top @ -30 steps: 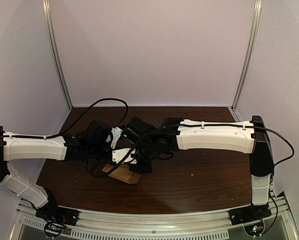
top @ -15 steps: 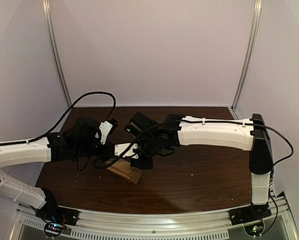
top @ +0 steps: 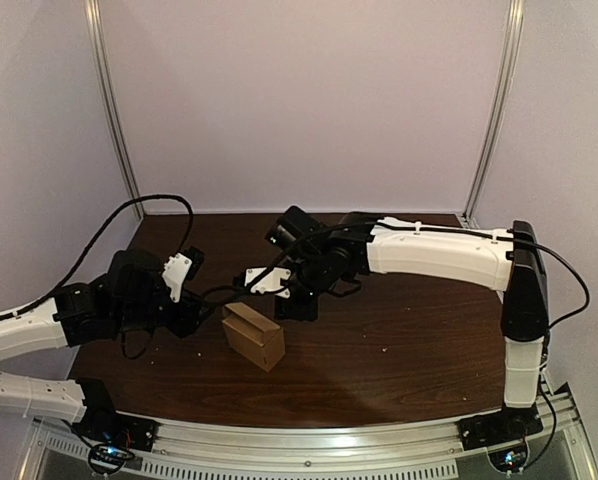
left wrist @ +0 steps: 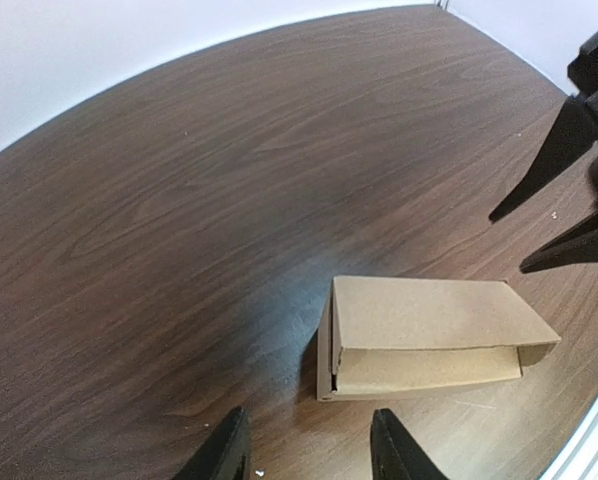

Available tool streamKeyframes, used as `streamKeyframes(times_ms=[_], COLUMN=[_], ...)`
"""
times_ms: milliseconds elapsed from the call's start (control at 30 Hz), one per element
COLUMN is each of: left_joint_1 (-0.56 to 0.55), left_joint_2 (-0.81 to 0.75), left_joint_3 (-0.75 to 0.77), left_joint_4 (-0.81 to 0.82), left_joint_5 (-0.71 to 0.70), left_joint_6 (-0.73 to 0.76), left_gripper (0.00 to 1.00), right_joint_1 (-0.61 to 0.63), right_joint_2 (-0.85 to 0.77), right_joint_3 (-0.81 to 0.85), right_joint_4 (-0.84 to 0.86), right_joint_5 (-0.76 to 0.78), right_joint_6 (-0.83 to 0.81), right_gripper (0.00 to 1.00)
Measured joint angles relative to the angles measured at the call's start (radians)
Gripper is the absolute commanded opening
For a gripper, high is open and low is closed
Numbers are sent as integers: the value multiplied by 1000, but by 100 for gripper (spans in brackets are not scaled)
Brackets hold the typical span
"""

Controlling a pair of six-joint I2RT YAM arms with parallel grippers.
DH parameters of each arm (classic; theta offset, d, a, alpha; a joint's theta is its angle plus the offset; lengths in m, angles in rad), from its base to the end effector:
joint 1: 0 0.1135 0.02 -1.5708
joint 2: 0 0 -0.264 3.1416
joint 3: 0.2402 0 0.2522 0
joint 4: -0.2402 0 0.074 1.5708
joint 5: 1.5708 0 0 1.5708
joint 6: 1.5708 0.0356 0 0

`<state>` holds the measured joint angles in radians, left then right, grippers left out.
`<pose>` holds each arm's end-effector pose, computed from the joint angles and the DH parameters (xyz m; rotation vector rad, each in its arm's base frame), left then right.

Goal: Fold the paper box

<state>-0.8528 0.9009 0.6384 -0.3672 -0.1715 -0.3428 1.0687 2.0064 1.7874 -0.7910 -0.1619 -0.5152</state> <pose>0.1338 -0.1439 0.2506 0.4681 2.1821 -0.4799 0.2075 0.3898 0.2658 -1.9046 1.7940 0.4099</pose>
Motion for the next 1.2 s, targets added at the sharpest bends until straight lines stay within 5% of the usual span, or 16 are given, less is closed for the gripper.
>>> streamKeyframes(times_ms=[533,1200], left_joint_1=[0,68], left_joint_2=[79,124], left_joint_3=[-76,34], left_joint_4=[116,52], left_joint_5=[28,-105], left_joint_6=[-1,-93], left_gripper=[41,50], right_joint_1=[96,102], right_joint_2=[47,102], right_joint_3=[225,149], right_joint_4=[-110,-38], right_joint_5=[-106,6], right_joint_6=[37,50], right_gripper=[46,26])
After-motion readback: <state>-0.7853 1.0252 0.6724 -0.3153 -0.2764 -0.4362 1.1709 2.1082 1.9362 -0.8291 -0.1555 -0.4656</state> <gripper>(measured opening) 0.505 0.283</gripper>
